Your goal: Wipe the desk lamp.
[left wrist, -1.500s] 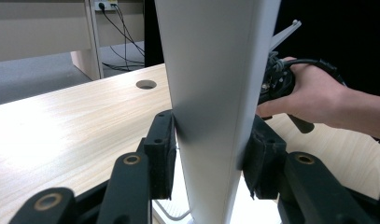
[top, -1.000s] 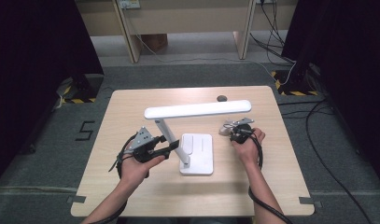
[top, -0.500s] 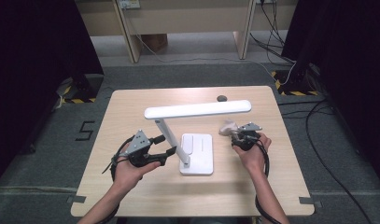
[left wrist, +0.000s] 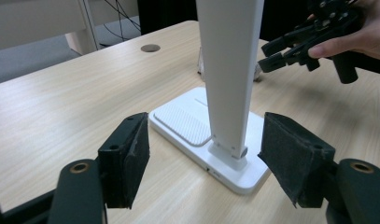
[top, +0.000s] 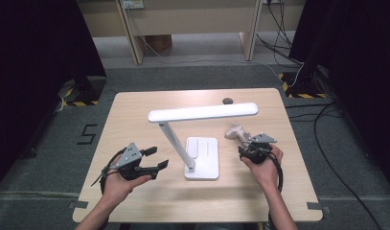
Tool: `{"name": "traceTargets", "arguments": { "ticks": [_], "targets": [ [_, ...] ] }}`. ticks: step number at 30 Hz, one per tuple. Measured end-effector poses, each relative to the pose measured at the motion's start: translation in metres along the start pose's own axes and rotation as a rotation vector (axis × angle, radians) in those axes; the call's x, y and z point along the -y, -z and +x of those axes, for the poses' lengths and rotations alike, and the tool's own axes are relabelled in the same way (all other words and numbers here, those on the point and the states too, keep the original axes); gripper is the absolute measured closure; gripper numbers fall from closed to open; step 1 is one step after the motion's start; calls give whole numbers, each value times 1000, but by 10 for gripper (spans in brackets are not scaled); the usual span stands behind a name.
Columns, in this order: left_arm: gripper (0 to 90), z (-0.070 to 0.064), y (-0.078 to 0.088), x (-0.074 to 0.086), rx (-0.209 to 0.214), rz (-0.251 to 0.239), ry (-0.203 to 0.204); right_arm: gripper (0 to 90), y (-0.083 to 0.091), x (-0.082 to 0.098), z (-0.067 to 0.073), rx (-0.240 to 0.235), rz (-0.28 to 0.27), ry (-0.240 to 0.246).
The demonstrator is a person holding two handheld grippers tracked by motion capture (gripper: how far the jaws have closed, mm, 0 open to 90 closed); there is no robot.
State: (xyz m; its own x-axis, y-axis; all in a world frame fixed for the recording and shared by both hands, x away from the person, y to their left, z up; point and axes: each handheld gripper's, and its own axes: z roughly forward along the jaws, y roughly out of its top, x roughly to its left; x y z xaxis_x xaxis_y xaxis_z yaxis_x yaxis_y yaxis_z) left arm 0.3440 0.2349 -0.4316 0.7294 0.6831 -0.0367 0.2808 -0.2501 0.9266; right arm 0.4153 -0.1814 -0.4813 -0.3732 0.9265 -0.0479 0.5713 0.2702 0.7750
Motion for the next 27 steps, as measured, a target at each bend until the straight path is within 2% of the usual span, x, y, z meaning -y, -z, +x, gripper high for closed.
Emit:
{"name": "traceTargets", "arguments": {
  "ticks": [10,18,21,27],
  "targets": [
    [320,16,16,29,-48,23,54,370,17,17,0,-4,-25,2],
    [324,35,33,59,-143,26,94,474,39,37,-1,-29,-57,-22],
    [328,42,38,74,-173,27,127,500,46,47,-3,-27,-65,-35],
    [333,51,44,90,-219,33,141,531,56,68,-7,-23,-87,-72]
  ]
}}
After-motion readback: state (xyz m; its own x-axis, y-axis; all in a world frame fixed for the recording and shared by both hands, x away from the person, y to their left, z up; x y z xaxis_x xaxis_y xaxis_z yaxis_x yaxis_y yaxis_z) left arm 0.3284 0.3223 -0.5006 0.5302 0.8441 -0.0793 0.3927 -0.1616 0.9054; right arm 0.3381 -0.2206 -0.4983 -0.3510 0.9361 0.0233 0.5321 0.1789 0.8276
